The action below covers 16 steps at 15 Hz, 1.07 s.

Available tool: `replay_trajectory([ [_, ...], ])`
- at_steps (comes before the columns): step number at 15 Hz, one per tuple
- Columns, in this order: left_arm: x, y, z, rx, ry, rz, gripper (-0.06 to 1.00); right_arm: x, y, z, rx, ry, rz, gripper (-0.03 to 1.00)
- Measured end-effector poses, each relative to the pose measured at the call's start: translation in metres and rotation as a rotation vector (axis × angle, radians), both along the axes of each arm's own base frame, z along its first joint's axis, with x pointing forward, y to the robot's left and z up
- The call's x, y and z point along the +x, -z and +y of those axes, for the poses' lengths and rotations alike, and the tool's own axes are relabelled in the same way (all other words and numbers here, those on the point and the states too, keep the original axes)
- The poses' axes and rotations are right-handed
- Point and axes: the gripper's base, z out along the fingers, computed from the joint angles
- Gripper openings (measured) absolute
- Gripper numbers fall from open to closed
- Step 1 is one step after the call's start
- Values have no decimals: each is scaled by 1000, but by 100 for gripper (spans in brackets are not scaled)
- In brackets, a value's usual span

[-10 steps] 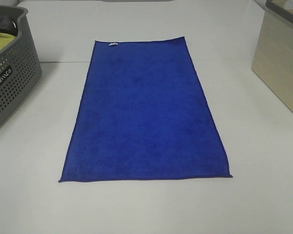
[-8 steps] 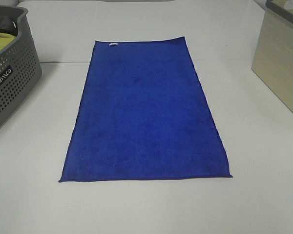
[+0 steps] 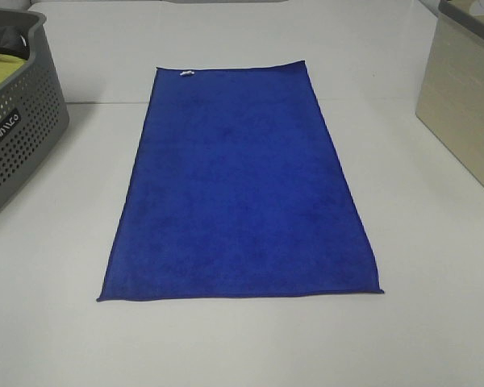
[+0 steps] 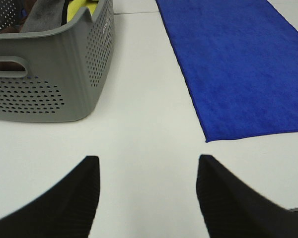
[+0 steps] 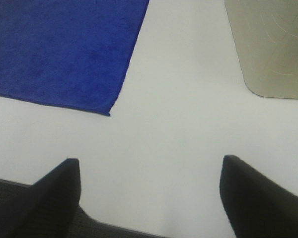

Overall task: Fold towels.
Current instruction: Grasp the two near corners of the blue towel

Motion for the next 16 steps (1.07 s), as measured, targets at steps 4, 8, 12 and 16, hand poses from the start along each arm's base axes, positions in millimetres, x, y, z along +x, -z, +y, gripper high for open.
replay_trajectory([
  [4, 0, 0, 0, 0, 0, 0, 56, 0, 0, 0, 0, 0, 0, 75],
  [8, 0, 0, 0, 0, 0, 0, 56, 0, 0, 0, 0, 0, 0, 75],
  [12, 0, 0, 0, 0, 0, 0, 56, 0, 0, 0, 0, 0, 0, 75],
  [16, 0, 0, 0, 0, 0, 0, 56, 0, 0, 0, 0, 0, 0, 75],
])
